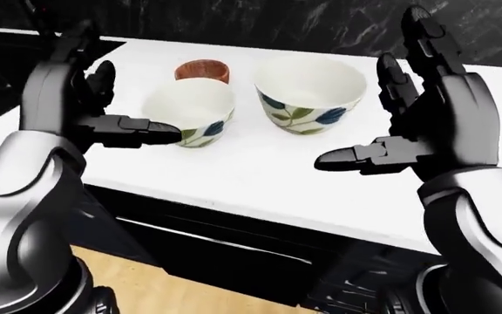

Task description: Stack the bowls from largest to smallest.

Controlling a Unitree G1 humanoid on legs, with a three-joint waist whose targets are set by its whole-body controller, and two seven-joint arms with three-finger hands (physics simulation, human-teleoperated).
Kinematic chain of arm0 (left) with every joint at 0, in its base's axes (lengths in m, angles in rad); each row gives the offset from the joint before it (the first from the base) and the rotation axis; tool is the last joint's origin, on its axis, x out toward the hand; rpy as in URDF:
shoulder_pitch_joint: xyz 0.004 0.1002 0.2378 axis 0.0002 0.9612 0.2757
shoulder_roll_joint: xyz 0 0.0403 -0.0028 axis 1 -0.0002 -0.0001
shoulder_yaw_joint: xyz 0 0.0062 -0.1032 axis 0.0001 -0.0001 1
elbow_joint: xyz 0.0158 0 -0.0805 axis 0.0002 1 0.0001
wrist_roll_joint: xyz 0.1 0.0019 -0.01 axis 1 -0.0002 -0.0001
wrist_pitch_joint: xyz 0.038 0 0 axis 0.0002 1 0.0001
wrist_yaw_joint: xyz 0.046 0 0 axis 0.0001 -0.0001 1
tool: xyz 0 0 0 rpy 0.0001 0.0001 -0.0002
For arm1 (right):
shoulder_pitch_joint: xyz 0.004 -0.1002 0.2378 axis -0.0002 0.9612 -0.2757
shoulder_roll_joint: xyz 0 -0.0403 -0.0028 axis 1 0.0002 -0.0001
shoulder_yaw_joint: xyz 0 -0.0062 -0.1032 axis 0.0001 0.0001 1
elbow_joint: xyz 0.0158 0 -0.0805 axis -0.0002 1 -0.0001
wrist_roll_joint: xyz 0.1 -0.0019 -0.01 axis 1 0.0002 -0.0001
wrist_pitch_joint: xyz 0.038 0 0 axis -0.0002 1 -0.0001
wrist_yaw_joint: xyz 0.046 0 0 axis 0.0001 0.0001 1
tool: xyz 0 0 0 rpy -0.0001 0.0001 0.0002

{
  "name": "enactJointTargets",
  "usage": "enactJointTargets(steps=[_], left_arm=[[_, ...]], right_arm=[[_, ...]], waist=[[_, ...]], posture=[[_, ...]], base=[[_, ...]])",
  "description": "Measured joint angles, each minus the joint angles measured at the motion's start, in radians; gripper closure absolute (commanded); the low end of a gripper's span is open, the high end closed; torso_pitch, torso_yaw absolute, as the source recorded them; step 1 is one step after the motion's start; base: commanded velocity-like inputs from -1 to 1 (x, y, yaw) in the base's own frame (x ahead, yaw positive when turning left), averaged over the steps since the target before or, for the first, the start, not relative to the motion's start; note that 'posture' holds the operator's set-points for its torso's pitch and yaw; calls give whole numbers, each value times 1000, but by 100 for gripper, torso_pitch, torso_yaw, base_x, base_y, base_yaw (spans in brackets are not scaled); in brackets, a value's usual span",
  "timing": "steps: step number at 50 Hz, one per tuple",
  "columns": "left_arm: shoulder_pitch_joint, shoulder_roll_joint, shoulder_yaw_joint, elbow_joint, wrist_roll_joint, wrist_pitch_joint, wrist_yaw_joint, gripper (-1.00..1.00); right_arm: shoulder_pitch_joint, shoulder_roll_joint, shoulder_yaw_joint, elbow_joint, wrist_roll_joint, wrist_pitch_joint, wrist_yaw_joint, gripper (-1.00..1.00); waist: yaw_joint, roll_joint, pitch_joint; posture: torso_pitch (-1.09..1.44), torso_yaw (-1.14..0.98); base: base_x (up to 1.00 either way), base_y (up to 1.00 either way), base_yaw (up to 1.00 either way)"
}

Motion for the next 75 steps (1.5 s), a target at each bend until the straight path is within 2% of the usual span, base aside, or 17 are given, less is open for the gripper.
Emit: enactJointTargets(steps=[8, 10, 14, 19, 21, 24, 27, 31, 35, 41, 44, 47, 49, 53, 61, 67, 75], left_arm=[[-43, 24, 23, -29, -20, 34, 21, -100], [-46, 27, 18, -35, -28, 10, 19, -100], [-42, 28, 8, -24, -52, 21, 11, -100], [-47, 45, 23, 8, -63, 41, 18, -100], [-46, 48, 28, 8, -69, 55, 23, -100], [-61, 60, 26, -4, -87, 63, 25, -100], [-83, 73, 38, -30, -96, 58, 36, -100], [-81, 76, 30, -43, -100, 36, 43, -100], [-52, 70, 30, -9, -95, 61, 50, -100], [-56, 70, 30, -33, -83, 76, 56, -100], [-78, 73, 26, -65, -91, 75, 50, -100], [-92, 71, 11, -88, -98, 73, 39, -100], [-78, 61, -2, -100, -104, 87, 30, -100], [-69, 74, -8, -116, -108, 127, 7, -100], [-95, 132, 34, -244, -95, 188, -46, -100], [-43, 196, -22, -348, -48, 171, -130, -100], [51, 210, -195, -401, 194, 11, -291, -100]], right_arm=[[-37, -36, -53, -12, 105, 1, -69, -100], [-39, -42, -59, -14, 126, -8, -92, -100], [-21, -54, -80, -7, 178, -7, -131, -100], [-30, -73, -80, 3, 236, 7, -168, -100], [-37, -78, -79, 6, 253, 18, -180, -100], [-52, -89, -100, 2, 279, 24, -201, -100], [-58, -102, -113, -12, 313, 6, -223, -100], [-35, -116, -133, -7, 353, -14, -245, -100], [-16, -101, -137, -3, 414, -3, -266, -100], [-17, -121, -144, -1, 480, -36, -289, -100], [-13, -135, -157, -12, 504, -58, -315, -100], [-13, -159, -162, -6, 522, -71, -347, -100], [3, -169, -166, 6, 534, -67, -365, -100], [0, -187, -172, 27, 573, -51, -396, -100], [-2, -240, -191, 36, 686, -96, -464, -100], [18, -309, -214, 65, 815, -147, -547, -100], [87, -464, -250, 90, 996, -268, -657, -100]], waist=[[18, -17, -44], [16, -41, -45], [21, -10, -21], [18, -5, -10], [8, -23, -12], [7, -57, -41], [10, -37, -46], [-5, 45, -19], [17, 5, 19], [17, -12, -26], [14, -21, -30], [35, -50, -16], [30, -29, 6], [19, -4, 5], [13, -23, -6], [17, -30, -4], [26, -42, -2]], posture=[[0, 0], [0, 0], [0, 0], [0, 0], [0, 0], [0, 0], [0, 0], [0, 0], [0, 0], [0, 0], [0, 0], [0, 0], [0, 0], [0, 0], [0, 0], [0, 0], [0, 0]], base=[[0, 16, 0], [0, 7, 0], [0, 0, 0], [0, 9, 0], [0, 47, 0], [0, 47, 0], [0, 43, 0], [0, 3, 0], [0, -2, 0], [0, 0, -47], [0, 0, -23], [0, 0, 0], [0, 0, 0], [0, 0, 0], [0, 0, 0], [0, 0, 0], [0, 0, 0]])
